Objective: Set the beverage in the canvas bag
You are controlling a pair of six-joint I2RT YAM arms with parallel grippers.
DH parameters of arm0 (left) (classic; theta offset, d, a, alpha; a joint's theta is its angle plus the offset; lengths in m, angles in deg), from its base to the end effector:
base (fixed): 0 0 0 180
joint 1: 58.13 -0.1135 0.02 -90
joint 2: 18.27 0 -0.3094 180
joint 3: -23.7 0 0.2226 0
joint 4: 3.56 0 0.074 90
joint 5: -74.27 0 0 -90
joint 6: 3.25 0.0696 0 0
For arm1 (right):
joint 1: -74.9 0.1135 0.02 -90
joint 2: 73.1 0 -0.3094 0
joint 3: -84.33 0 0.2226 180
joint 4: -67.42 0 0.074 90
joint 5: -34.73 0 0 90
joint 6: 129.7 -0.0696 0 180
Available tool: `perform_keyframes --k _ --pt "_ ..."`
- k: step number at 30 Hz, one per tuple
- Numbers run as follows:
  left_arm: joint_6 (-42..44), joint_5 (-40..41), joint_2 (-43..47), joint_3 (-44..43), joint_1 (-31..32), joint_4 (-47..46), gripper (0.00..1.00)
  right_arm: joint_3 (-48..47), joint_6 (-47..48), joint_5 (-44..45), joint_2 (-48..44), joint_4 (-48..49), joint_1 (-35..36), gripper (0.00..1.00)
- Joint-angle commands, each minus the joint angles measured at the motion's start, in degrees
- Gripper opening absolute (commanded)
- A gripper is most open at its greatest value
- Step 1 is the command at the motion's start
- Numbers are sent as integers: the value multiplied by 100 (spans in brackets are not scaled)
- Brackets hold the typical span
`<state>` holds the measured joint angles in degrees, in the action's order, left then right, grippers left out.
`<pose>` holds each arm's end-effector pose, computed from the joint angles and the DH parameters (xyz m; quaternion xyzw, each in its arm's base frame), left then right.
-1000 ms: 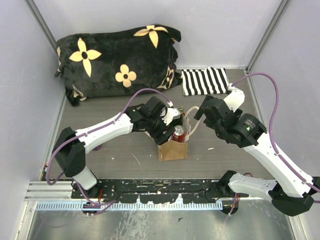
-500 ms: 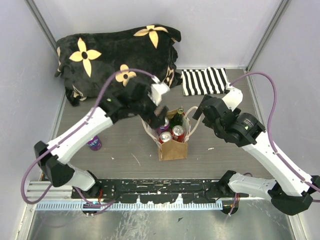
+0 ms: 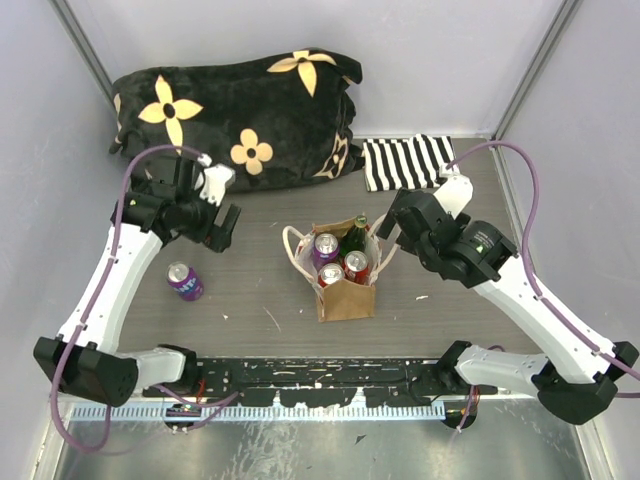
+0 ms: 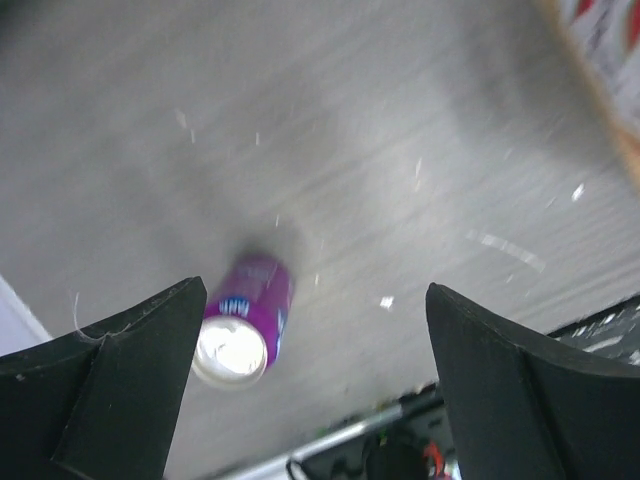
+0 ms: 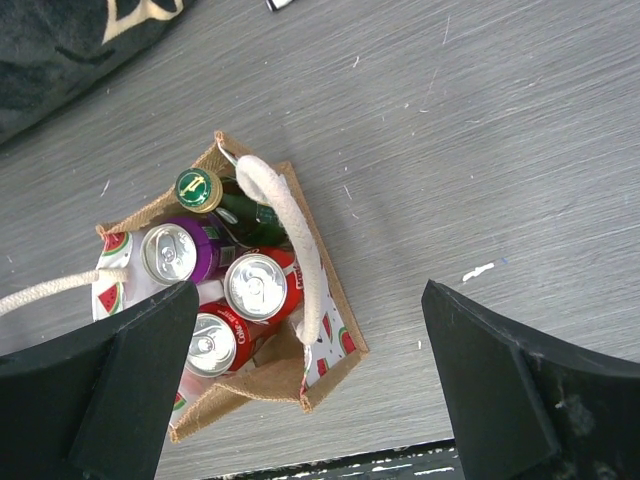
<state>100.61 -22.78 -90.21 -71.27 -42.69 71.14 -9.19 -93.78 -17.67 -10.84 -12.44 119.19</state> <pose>0.2075 -0.0662 0.3825 0.2580 0.9070 -0.0626 0.3268 0.1382 0.0755 0.4060 0.1891 0.8726 0.0562 0.4469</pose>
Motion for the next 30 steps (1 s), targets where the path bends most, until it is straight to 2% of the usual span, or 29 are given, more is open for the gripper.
perform_keyframes --k 1,8,13,25,30 --pt "851 298 311 618 -608 630 98 64 46 -76 -39 245 -15 100" --pt "1527 -32 7 999 -1957 561 98 329 -21 -210 -258 261 -34 100" --pt "1856 -416 -561 964 -2529 707 98 419 -113 -281 -368 214 -40 100" --pt "2205 -873 -1179 1273 -2675 1174 99 507 -173 -271 -495 114 -41 100" --pt "2192 -809 -1220 1557 -2671 963 98 515 -136 -232 -480 110 -51 100"
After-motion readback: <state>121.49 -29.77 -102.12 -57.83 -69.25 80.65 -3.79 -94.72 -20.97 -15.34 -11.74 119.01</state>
